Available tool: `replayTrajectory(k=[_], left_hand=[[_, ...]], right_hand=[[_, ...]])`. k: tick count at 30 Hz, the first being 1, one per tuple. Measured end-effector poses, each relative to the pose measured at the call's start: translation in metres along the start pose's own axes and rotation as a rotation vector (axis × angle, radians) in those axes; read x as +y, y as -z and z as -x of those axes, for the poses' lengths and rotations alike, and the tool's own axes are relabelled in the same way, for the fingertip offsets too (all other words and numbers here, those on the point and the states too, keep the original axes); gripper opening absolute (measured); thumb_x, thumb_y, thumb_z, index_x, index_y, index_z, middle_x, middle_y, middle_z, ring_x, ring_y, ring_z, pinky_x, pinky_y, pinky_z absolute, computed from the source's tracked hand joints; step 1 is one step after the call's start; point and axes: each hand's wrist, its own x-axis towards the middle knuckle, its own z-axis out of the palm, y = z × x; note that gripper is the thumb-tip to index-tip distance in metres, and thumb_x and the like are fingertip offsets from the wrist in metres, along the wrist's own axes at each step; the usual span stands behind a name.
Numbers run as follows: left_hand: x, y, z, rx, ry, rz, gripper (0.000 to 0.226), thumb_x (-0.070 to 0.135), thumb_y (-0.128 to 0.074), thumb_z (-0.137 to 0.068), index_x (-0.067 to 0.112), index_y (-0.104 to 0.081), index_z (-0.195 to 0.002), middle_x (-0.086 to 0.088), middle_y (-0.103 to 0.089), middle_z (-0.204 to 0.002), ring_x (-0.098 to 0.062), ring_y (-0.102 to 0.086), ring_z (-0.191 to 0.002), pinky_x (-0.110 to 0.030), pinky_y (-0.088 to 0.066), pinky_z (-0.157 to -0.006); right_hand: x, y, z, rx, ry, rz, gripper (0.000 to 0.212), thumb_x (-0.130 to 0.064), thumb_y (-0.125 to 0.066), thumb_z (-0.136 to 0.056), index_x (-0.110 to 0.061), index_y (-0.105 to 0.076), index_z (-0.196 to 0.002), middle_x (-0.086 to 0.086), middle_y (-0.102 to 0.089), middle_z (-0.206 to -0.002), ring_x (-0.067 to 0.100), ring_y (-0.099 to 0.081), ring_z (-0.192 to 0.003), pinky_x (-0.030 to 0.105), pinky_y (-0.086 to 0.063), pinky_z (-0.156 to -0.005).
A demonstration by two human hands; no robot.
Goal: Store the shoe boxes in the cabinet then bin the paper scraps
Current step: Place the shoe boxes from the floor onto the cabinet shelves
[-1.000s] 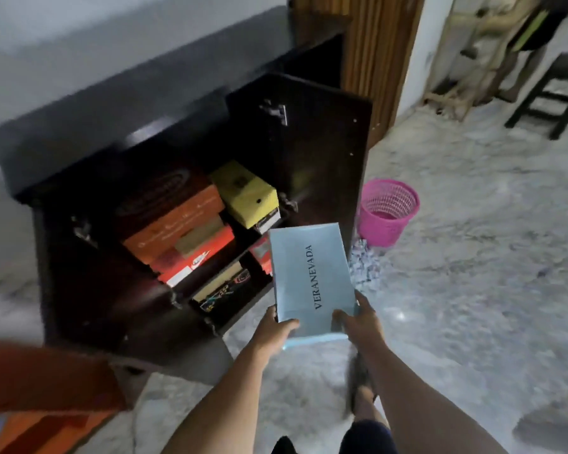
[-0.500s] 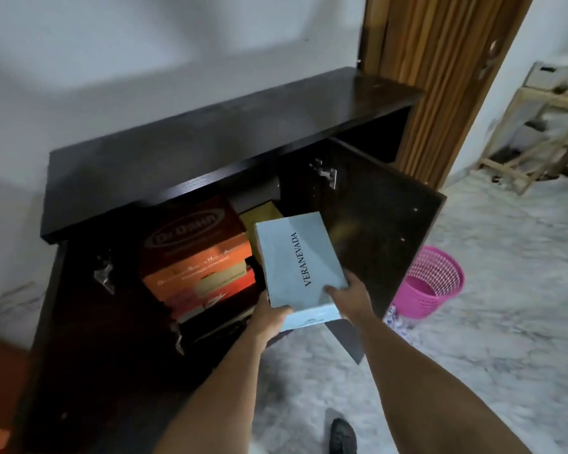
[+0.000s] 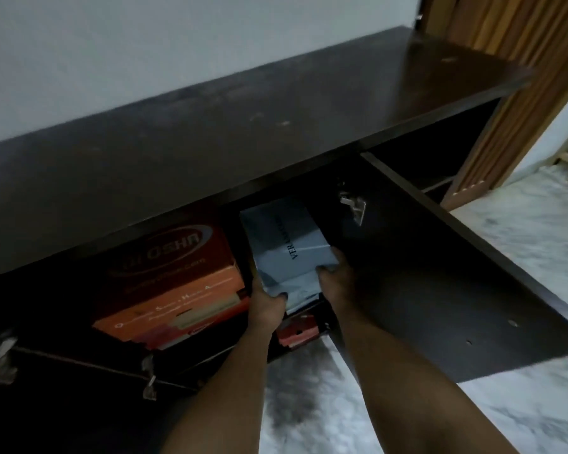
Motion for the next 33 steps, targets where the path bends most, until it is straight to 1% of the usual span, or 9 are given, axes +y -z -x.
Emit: replayTrajectory(k=[6, 10, 14, 17, 19, 23, 26, 29, 33], left_hand=[[0.001, 0.008, -0.043, 0.057, 0.026, -0.123, 0.075, 0.01, -0.067, -0.091, 0.022, -0.032, -0.157, -0.007, -0.058, -0.143, -0.034, -0.057, -0.128, -0.044, -0.048, -0.108], [0.013, 0.017, -0.03, -0.055, -0.001, -0.234, 0.083, 0.013, -0.072, -0.089, 0.023, -0.027, -0.158, -0.003, -0.056, -0.143, -0.028, -0.055, -0.129, -0.034, -0.046, -0.108], [0.018, 0.04, 0.005, -0.169, -0.09, -0.463, 0.075, 0.021, -0.072, -0.089, 0.018, -0.036, -0.155, -0.007, -0.05, -0.149, -0.028, -0.052, -0.134, -0.035, -0.045, -0.109], [0.031, 0.067, 0.036, -0.281, -0.126, -0.569, 0.068, 0.028, -0.069, -0.09, 0.021, -0.042, -0.151, -0.006, -0.05, -0.15, -0.023, -0.055, -0.129, -0.028, -0.046, -0.103], [0.047, 0.088, 0.057, -0.381, -0.172, -0.581, 0.069, 0.032, -0.069, -0.09, 0.021, -0.042, -0.152, -0.003, -0.051, -0.149, -0.018, -0.057, -0.122, -0.023, -0.042, -0.095], [0.091, 0.143, 0.103, -0.515, -0.361, -0.621, 0.068, 0.04, -0.071, -0.09, 0.022, -0.046, -0.15, -0.001, -0.052, -0.149, -0.02, -0.055, -0.131, -0.028, -0.044, -0.101], [0.119, 0.193, 0.138, -0.496, -0.58, -0.759, 0.061, 0.039, -0.07, -0.091, 0.018, -0.052, -0.145, -0.004, -0.058, -0.144, -0.023, -0.059, -0.126, -0.031, -0.047, -0.102], [0.138, 0.252, 0.166, -0.4, -0.8, -0.865, 0.05, 0.036, -0.069, -0.091, 0.018, -0.06, -0.136, -0.005, -0.064, -0.135, -0.023, -0.06, -0.122, -0.032, -0.046, -0.103], [0.146, 0.328, 0.17, -0.224, -0.968, -0.946, 0.041, 0.037, -0.062, -0.093, 0.02, -0.063, -0.13, -0.005, -0.066, -0.129, -0.028, -0.061, -0.118, -0.038, -0.047, -0.097]], right_hand=[[0.018, -0.034, -0.037, -0.045, 0.027, 0.003, 0.059, 0.019, -0.059, -0.086, -0.014, -0.059, -0.135, 0.018, -0.054, -0.14, 0.035, -0.052, -0.133, 0.03, -0.044, -0.106], [0.007, -0.038, -0.036, -0.015, 0.066, 0.056, 0.056, 0.008, -0.066, -0.087, -0.021, -0.061, -0.135, 0.013, -0.052, -0.141, 0.028, -0.053, -0.128, 0.027, -0.045, -0.099], [-0.004, -0.028, 0.003, 0.064, 0.079, 0.134, 0.05, -0.007, -0.067, -0.09, -0.029, -0.06, -0.135, 0.006, -0.047, -0.149, 0.034, -0.06, -0.121, 0.041, -0.054, -0.095], [-0.002, -0.016, 0.044, 0.124, 0.02, 0.235, 0.048, -0.018, -0.061, -0.087, -0.03, -0.059, -0.134, 0.006, -0.051, -0.144, 0.033, -0.062, -0.119, 0.046, -0.053, -0.1], [0.001, -0.008, 0.074, 0.153, 0.031, 0.307, 0.047, -0.023, -0.056, -0.082, -0.028, -0.064, -0.128, 0.008, -0.059, -0.137, 0.034, -0.063, -0.118, 0.042, -0.053, -0.1], [-0.01, 0.002, 0.155, 0.214, 0.046, 0.384, 0.027, -0.028, -0.062, -0.085, -0.024, -0.071, -0.109, 0.015, -0.073, -0.11, 0.036, -0.068, -0.102, 0.036, -0.053, -0.084], [-0.014, -0.002, 0.218, 0.266, 0.079, 0.384, 0.042, -0.033, -0.06, -0.079, -0.019, -0.071, -0.117, 0.019, -0.07, -0.114, 0.036, -0.069, -0.105, 0.039, -0.055, -0.092], [-0.025, -0.022, 0.279, 0.221, 0.106, 0.379, 0.039, -0.021, -0.064, -0.086, -0.016, -0.07, -0.124, 0.013, -0.07, -0.123, 0.032, -0.067, -0.111, 0.031, -0.051, -0.092], [-0.071, -0.062, 0.361, 0.054, 0.22, 0.256, 0.034, -0.024, -0.07, -0.094, -0.014, -0.066, -0.127, 0.011, -0.071, -0.122, 0.016, -0.068, -0.086, 0.029, -0.055, -0.077]])
